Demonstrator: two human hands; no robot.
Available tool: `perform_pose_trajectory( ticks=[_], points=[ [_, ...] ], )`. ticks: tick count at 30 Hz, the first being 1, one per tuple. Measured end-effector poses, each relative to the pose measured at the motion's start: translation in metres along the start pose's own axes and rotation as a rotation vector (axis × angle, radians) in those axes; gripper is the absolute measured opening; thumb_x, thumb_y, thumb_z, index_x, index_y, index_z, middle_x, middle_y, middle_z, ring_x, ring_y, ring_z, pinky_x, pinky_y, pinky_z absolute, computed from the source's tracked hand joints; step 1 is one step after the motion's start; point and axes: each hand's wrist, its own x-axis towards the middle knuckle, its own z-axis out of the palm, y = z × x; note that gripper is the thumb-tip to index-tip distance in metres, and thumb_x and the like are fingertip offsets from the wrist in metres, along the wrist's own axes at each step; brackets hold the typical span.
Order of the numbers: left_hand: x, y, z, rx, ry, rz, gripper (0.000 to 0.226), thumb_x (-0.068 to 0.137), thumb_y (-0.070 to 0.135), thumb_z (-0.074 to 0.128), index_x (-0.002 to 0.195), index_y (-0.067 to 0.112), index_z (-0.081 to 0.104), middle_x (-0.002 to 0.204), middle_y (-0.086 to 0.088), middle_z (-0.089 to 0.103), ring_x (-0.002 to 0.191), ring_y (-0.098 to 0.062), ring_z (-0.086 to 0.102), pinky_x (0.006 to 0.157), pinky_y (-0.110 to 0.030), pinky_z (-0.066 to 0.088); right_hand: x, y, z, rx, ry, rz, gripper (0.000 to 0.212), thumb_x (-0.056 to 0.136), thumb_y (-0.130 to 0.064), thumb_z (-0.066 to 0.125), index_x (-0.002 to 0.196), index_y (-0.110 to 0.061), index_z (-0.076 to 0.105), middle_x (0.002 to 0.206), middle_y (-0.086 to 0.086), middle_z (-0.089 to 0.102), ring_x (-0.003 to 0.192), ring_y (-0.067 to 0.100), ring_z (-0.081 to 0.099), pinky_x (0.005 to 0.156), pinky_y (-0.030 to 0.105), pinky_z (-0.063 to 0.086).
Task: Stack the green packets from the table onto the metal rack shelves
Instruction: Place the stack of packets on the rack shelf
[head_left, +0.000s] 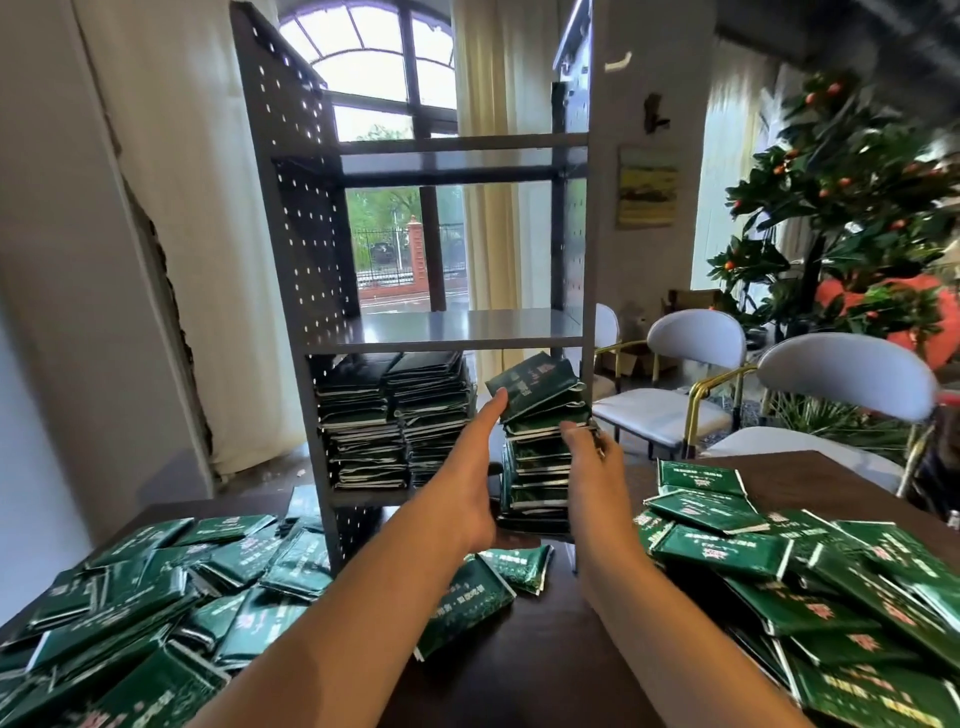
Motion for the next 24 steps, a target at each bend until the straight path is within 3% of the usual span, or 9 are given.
perform_pose_trajectory(
  ticks=[2, 5, 10, 12, 15, 18, 19, 22, 24],
  points=[
    [0.004, 0.001, -0.002, -0.001, -0.008, 0.002, 0.104, 0.060, 0.085, 0.071, 0.135, 0.016, 0.058, 0.134, -0.018, 0.061, 0.117, -0.039, 0.062, 0.102, -0.058, 0.046, 0.002, 0.001, 0.003, -0.020, 0.028, -0.029, 0.062, 0.099, -0.050, 0.050, 0.154, -0.034, 0.026, 0.158, 0.006, 0.033, 0.138, 0.030, 0.038, 0.103, 0.046, 0.034],
    [-0.002, 0.002, -0.002, 0.030, 0.000, 0.023, 0.092, 0.072, 0.089, 0.054, 0.132, 0.020, 0.061, 0.135, -0.014, 0.062, 0.120, -0.034, 0.060, 0.105, -0.053, 0.044, 0.005, -0.001, 0.010, 0.010, 0.104, -0.033, 0.063, 0.101, -0.045, 0.048, 0.157, -0.031, 0.023, 0.161, 0.008, 0.027, 0.142, 0.031, 0.034, 0.106, 0.046, 0.031],
    [-0.015, -0.011, 0.001, 0.154, 0.019, 0.192, 0.079, 0.094, 0.076, 0.031, 0.149, 0.021, 0.042, 0.133, 0.002, 0.052, 0.114, -0.013, 0.055, 0.072, -0.032, 0.042, 0.006, 0.002, 0.020, 0.036, 0.146, -0.078, 0.065, 0.101, -0.044, 0.048, 0.158, -0.031, 0.019, 0.163, 0.008, 0.021, 0.145, 0.033, 0.030, 0.112, 0.051, 0.030],
    [-0.013, -0.027, -0.001, 0.141, 0.025, 0.262, 0.060, 0.095, 0.073, 0.036, 0.136, 0.032, 0.052, 0.124, 0.011, 0.054, 0.097, -0.004, 0.054, 0.079, -0.033, 0.047, 0.008, 0.002, 0.020, 0.048, 0.155, -0.070, 0.064, 0.102, -0.043, 0.047, 0.158, -0.031, 0.020, 0.163, 0.009, 0.021, 0.144, 0.033, 0.031, 0.112, 0.051, 0.030],
    [-0.003, -0.049, -0.009, 0.255, 0.069, 0.379, 0.074, 0.073, 0.075, 0.057, 0.138, 0.038, 0.052, 0.142, 0.010, 0.056, 0.129, -0.011, 0.053, 0.112, -0.042, 0.041, 0.009, 0.002, 0.019, 0.049, 0.153, -0.081, 0.060, 0.103, -0.042, 0.044, 0.157, -0.031, 0.021, 0.163, 0.008, 0.023, 0.144, 0.031, 0.032, 0.110, 0.049, 0.030],
    [0.003, -0.062, -0.016, 0.569, 0.109, 0.566, 0.050, 0.080, 0.051, 0.074, 0.115, 0.064, 0.041, 0.117, 0.038, 0.059, 0.111, 0.013, 0.055, 0.100, -0.021, 0.044, 0.007, 0.000, 0.018, 0.070, 0.142, -0.082, 0.058, 0.104, -0.041, 0.043, 0.157, -0.032, 0.021, 0.163, 0.007, 0.024, 0.145, 0.028, 0.030, 0.110, 0.047, 0.028],
    [0.004, -0.065, -0.019, 0.684, 0.137, 0.632, 0.056, 0.082, 0.041, 0.077, 0.114, 0.066, 0.037, 0.110, 0.042, 0.055, 0.105, 0.016, 0.054, 0.095, -0.017, 0.045, 0.007, -0.001, 0.017, 0.073, 0.142, -0.082, 0.058, 0.104, -0.040, 0.043, 0.158, -0.032, 0.021, 0.163, 0.007, 0.024, 0.146, 0.028, 0.029, 0.111, 0.047, 0.027],
    [0.015, -0.073, -0.029, 0.962, 0.259, 0.796, 0.085, 0.083, 0.033, 0.079, 0.150, 0.047, 0.028, 0.132, 0.018, 0.048, 0.120, -0.005, 0.054, 0.103, -0.031, 0.047, 0.009, -0.003, 0.015, 0.079, 0.125, -0.090, 0.059, 0.104, -0.040, 0.044, 0.158, -0.033, 0.021, 0.163, 0.007, 0.023, 0.147, 0.028, 0.027, 0.112, 0.047, 0.027],
    [0.024, -0.072, -0.033, 1.013, 0.315, 0.836, 0.084, 0.086, 0.023, 0.078, 0.154, 0.035, 0.029, 0.137, 0.006, 0.049, 0.122, -0.013, 0.055, 0.101, -0.034, 0.049, 0.011, -0.003, 0.013, 0.086, 0.106, -0.095, 0.059, 0.103, -0.040, 0.044, 0.157, -0.034, 0.021, 0.163, 0.005, 0.024, 0.146, 0.028, 0.029, 0.112, 0.047, 0.028]
  ],
)
